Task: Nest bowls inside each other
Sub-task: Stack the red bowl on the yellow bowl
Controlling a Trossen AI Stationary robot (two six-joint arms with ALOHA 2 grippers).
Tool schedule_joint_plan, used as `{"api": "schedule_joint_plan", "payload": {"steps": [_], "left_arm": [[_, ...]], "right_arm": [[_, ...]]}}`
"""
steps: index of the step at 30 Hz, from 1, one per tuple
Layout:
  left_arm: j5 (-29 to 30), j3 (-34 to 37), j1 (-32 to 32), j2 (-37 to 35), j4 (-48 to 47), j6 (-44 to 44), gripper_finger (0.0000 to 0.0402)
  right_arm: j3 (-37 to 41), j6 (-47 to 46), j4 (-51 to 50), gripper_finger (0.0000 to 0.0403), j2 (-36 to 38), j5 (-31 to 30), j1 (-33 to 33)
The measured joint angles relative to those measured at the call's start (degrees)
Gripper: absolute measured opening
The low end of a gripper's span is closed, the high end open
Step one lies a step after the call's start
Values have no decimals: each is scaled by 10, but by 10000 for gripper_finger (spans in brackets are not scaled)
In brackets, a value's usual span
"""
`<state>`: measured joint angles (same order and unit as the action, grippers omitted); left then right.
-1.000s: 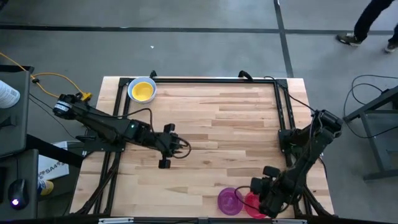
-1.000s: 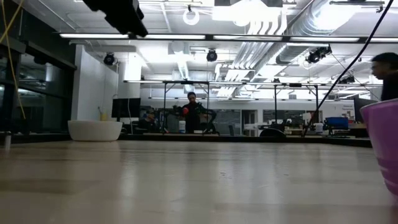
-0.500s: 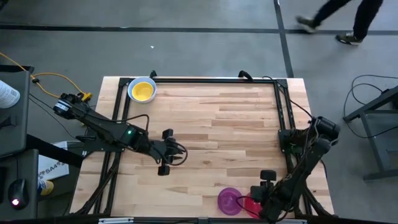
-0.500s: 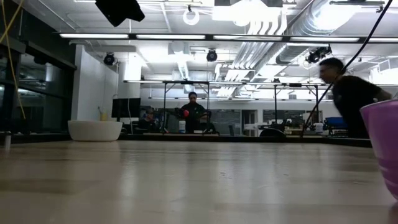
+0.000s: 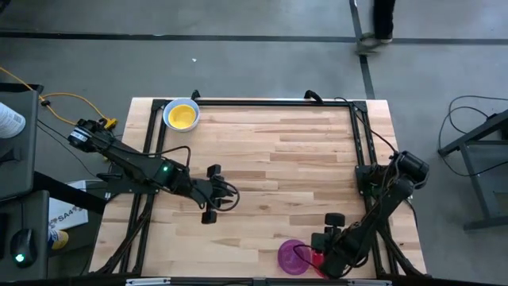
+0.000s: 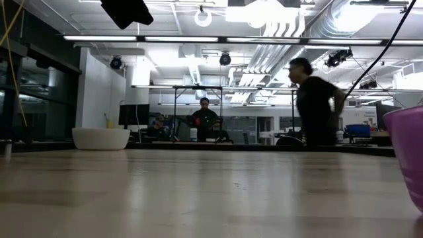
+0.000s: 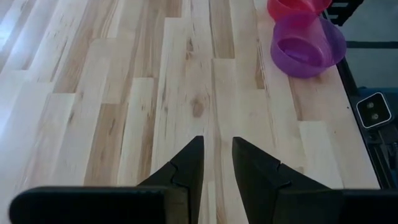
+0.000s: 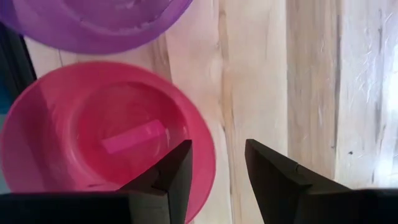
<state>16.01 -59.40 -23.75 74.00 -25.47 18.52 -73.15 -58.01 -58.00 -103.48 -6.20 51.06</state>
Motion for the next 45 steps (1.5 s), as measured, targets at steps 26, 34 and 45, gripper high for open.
{"api": "schedule_joint_plan", "payload": {"steps": [26, 34, 45], "left_arm": [[-4, 0, 0, 0, -2, 0, 86], [-5, 0, 0, 0, -2, 0, 86], [-5, 0, 0, 0, -2, 0, 86]], "right_arm": [[44, 14, 69, 142, 0, 19, -16], [44, 13, 69, 142, 0, 17, -16], [44, 13, 69, 85, 0, 18, -17]]}}
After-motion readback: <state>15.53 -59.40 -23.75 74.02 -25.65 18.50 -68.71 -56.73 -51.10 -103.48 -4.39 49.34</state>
